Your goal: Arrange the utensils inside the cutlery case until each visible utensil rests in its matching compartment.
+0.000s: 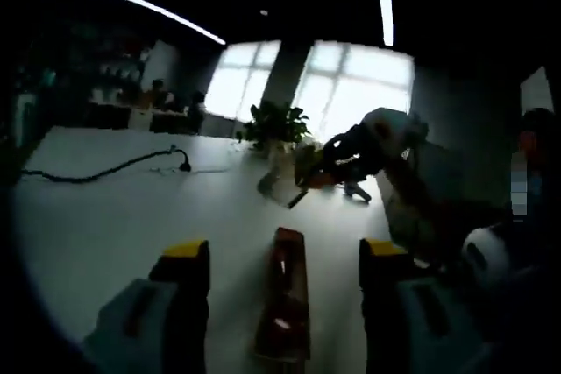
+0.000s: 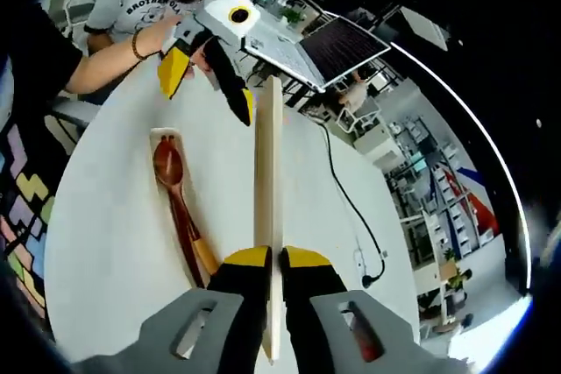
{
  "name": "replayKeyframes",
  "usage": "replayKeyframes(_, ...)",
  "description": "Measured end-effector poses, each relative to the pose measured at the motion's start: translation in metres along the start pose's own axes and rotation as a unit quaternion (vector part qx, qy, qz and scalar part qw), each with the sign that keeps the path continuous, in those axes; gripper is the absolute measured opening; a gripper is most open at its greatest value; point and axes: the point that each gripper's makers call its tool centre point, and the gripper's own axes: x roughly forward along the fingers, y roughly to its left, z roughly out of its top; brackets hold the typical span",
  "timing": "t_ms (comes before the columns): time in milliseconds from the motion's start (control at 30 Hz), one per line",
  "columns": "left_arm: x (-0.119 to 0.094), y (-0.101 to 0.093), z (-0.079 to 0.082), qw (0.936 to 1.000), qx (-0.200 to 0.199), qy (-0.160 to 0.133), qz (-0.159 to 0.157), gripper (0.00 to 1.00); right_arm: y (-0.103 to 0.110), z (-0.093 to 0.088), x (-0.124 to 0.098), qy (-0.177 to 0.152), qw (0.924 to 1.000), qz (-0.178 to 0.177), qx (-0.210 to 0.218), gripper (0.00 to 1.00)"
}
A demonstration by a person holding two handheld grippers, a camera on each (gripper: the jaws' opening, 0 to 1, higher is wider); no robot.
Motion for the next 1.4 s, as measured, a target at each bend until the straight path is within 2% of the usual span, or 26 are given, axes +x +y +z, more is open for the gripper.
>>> replayKeyframes(33, -0.005, -0.006, -0.007, 0.9999, 0.011, 0.011, 0.002, 0.8, -0.001, 0.002, -0.003, -0.012, 0.9995, -0.027, -0.002, 0.02)
replayKeyframes(133, -0.016, -0.016, -0.011, 0.9999, 0.007, 0.007, -0.004, 0.81, 0.004, 0.007, -0.009, -0.033, 0.9966, -0.071, -0.025, 0.02)
replayKeyframes(233, -0.019, -0.022, -0.02, 0.9999, 0.012, 0.012, 0.002, 0.79, 0.012, 0.015, -0.014, -0.072, 0.9932, -0.091, -0.001, 0.02)
replayKeyframes(300, -0.02, -0.019, -0.029, 0.9996, 0.011, 0.021, 0.019, 0.7, 0.013, 0.018, -0.016, -0.093, 0.9893, -0.112, 0.013, 0.02)
replayKeyframes(333, -0.02, -0.019, -0.032, 0.9994, 0.014, 0.023, 0.021, 0.69, 0.012, 0.018, -0.018, -0.101, 0.9866, -0.127, 0.017, 0.02)
replayKeyframes(400, -0.02, -0.019, -0.039, 0.9993, 0.011, 0.026, 0.026, 0.75, 0.009, 0.016, -0.02, -0.104, 0.9821, -0.156, 0.021, 0.02)
replayKeyframes(467, -0.02, -0.018, -0.045, 0.9991, 0.009, 0.028, 0.029, 0.75, 0.014, 0.016, -0.023, -0.121, 0.977, -0.174, 0.027, 0.02)
replayKeyframes(600, -0.018, -0.015, -0.057, 0.9984, -0.006, 0.034, 0.044, 0.66, 0.026, 0.011, -0.024, -0.126, 0.9752, -0.179, 0.032, 0.02)
replayKeyframes(633, -0.018, -0.013, -0.061, 0.9982, -0.006, 0.036, 0.048, 0.65, 0.029, 0.014, -0.022, -0.14, 0.9739, -0.176, 0.03, 0.02)
replayKeyframes(700, -0.017, -0.011, -0.064, 0.9981, -0.014, 0.035, 0.049, 0.68, 0.034, 0.012, -0.02, -0.145, 0.9734, -0.171, 0.049, 0.03)
replayKeyframes(800, -0.017, -0.01, -0.068, 0.9976, -0.018, 0.038, 0.055, 0.67, 0.036, 0.013, -0.019, -0.156, 0.9714, -0.172, 0.052, 0.03)
replayKeyframes(933, -0.015, -0.009, -0.074, 0.9968, -0.017, 0.045, 0.063, 0.62, 0.04, 0.015, -0.02, -0.177, 0.9674, -0.17, 0.064, 0.03)
replayKeyframes(1033, -0.016, -0.006, -0.075, 0.9963, -0.011, 0.044, 0.072, 0.56, 0.032, 0.01, -0.021, -0.175, 0.9628, -0.194, 0.068, 0.03)
replayKeyframes(1133, -0.017, -0.006, -0.075, 0.9965, -0.01, 0.04, 0.073, 0.55, 0.024, 0.007, -0.023, -0.178, 0.9571, -0.216, 0.074, 0.03)
replayKeyframes(1267, -0.017, -0.004, -0.075, 0.9962, 0.002, 0.039, 0.078, 0.53, 0.024, 0.004, -0.018, -0.176, 0.9555, -0.225, 0.075, 0.03)
replayKeyframes(1400, -0.015, -0.002, -0.076, 0.9958, 0.007, 0.04, 0.081, 0.51, 0.028, 0.001, -0.009, -0.171, 0.9573, -0.223, 0.069, 0.03)
